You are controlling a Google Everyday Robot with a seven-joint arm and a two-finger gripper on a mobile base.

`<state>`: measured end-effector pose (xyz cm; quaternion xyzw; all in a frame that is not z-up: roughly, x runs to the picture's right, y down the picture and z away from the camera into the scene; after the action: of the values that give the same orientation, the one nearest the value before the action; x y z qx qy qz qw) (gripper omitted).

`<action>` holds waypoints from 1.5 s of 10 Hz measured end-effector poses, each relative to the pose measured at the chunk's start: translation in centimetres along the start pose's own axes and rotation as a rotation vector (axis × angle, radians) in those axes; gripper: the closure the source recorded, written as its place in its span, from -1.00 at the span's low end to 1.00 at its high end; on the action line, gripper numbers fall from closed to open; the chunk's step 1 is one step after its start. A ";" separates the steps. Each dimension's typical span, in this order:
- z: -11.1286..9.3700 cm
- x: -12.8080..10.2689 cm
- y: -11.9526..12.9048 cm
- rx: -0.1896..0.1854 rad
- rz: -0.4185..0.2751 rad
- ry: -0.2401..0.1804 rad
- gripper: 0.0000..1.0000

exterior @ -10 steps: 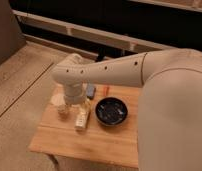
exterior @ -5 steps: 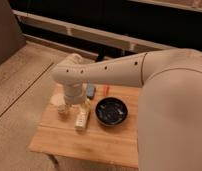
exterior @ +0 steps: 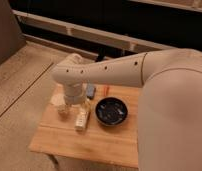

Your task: Place the eraser on the white sponge

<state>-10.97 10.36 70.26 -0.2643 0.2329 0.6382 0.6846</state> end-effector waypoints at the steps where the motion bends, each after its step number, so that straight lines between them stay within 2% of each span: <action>1: 0.0 -0.1 0.0 0.002 -0.002 -0.002 -0.30; 2: -0.2 -0.3 0.0 0.005 0.003 -0.013 -0.30; 3: -0.8 -1.5 0.2 -0.005 0.015 -0.057 -0.30; 5: -3.7 -6.2 -0.2 -0.032 0.063 -0.246 -0.30; 6: -5.0 -7.8 -0.6 -0.029 0.076 -0.323 -0.30; 7: -7.1 -10.0 -1.3 -0.014 0.077 -0.446 -0.30; 9: -9.4 -11.6 -1.8 -0.014 0.067 -0.567 -0.30; 10: -10.2 -12.1 -2.3 -0.015 0.068 -0.606 -0.30; 11: -10.5 -12.3 -2.5 -0.015 0.069 -0.620 -0.30; 13: -10.5 -12.3 -2.1 -0.021 0.064 -0.621 -0.30; 15: -10.5 -13.1 -2.5 -0.055 0.084 -0.631 -0.30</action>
<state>-9.25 -6.48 71.09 -0.0617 0.0025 0.7225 0.6886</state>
